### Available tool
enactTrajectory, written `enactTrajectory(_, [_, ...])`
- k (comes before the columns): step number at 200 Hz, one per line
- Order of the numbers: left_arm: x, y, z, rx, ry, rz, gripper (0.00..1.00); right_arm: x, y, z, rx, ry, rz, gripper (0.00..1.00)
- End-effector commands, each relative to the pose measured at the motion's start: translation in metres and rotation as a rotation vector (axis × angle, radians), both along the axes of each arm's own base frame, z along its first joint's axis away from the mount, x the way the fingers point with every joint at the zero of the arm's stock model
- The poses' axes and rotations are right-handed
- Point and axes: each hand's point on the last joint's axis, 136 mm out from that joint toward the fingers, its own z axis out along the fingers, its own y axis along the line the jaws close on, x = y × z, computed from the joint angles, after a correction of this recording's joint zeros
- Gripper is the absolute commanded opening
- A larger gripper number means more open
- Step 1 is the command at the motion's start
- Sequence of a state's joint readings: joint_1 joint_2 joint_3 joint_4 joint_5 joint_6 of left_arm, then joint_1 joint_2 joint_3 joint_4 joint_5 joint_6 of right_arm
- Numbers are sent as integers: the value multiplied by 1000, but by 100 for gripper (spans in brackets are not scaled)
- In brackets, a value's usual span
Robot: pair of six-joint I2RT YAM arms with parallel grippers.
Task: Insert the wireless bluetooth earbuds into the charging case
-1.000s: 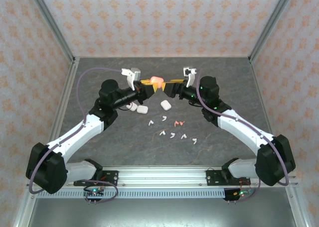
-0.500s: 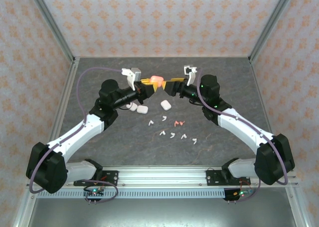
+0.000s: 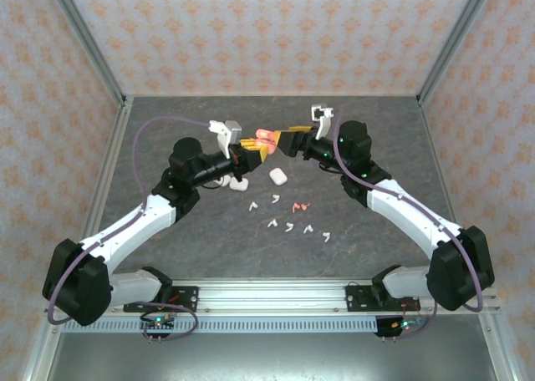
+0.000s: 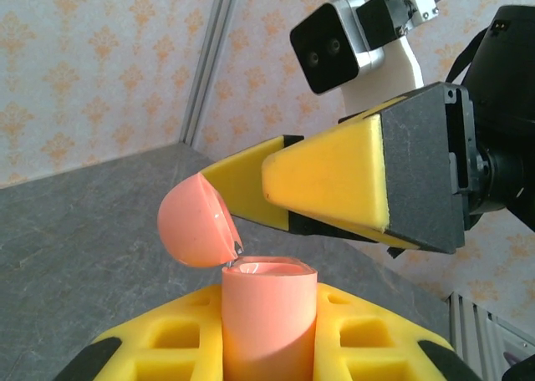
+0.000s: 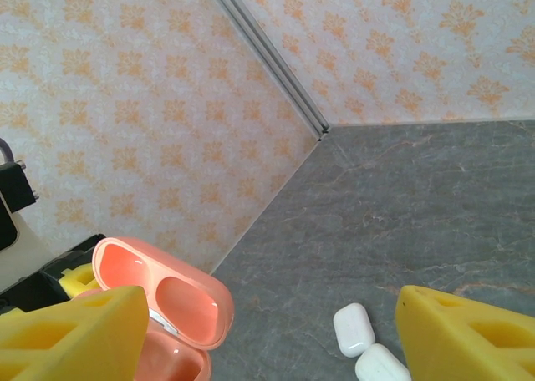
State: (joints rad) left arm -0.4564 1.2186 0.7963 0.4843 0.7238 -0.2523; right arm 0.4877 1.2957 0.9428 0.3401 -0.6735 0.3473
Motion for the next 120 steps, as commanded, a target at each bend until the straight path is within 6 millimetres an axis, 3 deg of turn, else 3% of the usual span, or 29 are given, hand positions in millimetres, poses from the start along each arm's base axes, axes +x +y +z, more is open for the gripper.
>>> enactTrajectory(1, [-7, 3, 19, -7, -104, 10, 0, -10, -11, 36, 15, -91, -20, 78])
enactTrajectory(28, [-11, 6, 18, -5, -128, 15, 0, -14, -31, 29, -73, -38, -99, 78])
enactTrajectory(51, [-17, 10, 14, 3, -149, 18, 0, -13, -57, 4, -171, 77, -227, 76])
enactTrajectory(69, [-24, 13, 11, 20, -172, 14, 0, -17, -73, -28, -244, 190, -299, 75])
enactTrajectory(120, [-41, 18, 2, 70, -190, -8, 0, -45, -97, -138, -493, 531, -331, 55])
